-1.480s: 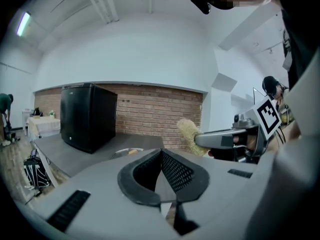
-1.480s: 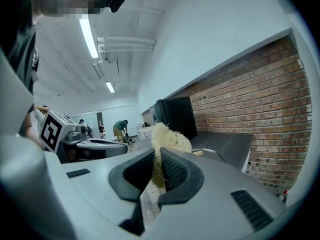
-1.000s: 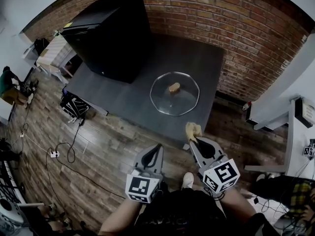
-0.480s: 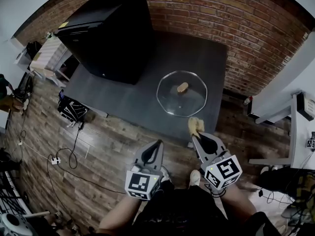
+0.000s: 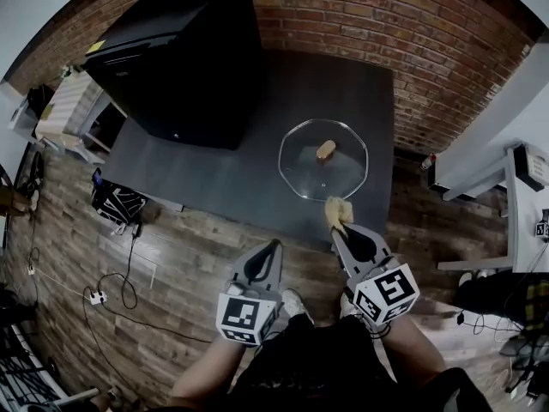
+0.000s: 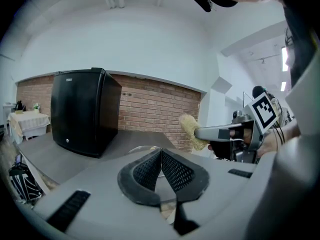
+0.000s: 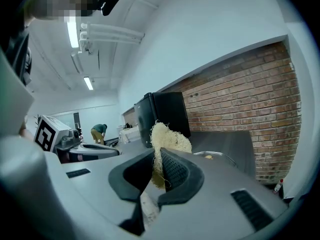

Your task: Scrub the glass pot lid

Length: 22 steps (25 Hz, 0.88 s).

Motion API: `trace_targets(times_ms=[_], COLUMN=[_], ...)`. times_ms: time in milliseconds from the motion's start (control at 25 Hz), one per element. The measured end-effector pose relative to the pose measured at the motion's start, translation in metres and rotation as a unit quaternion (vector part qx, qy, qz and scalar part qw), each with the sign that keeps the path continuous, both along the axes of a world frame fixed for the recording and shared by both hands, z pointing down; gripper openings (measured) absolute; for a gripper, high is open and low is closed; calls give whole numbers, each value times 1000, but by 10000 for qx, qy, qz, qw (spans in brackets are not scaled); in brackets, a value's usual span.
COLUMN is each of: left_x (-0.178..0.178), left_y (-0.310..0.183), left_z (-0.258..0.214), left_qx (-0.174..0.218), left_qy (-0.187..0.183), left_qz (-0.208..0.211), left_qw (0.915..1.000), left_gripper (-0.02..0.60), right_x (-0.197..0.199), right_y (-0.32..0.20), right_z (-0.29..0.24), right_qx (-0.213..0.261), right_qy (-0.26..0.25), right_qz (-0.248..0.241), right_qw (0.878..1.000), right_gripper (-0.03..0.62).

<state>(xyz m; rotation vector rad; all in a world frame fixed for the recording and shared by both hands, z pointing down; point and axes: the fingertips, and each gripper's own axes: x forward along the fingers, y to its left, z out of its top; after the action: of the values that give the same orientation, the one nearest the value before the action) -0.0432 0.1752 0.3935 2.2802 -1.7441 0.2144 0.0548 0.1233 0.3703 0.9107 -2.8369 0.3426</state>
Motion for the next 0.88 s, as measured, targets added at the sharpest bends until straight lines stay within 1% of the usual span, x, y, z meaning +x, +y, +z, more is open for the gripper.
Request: trace_targets(times_ms=[160, 360, 600, 880], left_x=[-11, -13, -6, 1], left_y=[-5, -14, -38, -81], left_z=[3, 9, 15, 23], left_qx=[-46, -153, -169, -272], left_qy=[62, 137, 67, 110], left_qz=[97, 125, 148, -1], left_qw=[9999, 9997, 9997, 9996], left_gripper=[32, 32, 32, 32], right_x=[-13, -19, -19, -20], right_y=[-2, -10, -32, -65], right_z=[2, 4, 12, 29], right_qx=[-14, -55, -118, -278], right_qy=[7, 1, 18, 97], right_qz=[133, 217, 176, -32], right_qw=[9999, 9997, 9998, 9996], right_gripper=[43, 41, 43, 41])
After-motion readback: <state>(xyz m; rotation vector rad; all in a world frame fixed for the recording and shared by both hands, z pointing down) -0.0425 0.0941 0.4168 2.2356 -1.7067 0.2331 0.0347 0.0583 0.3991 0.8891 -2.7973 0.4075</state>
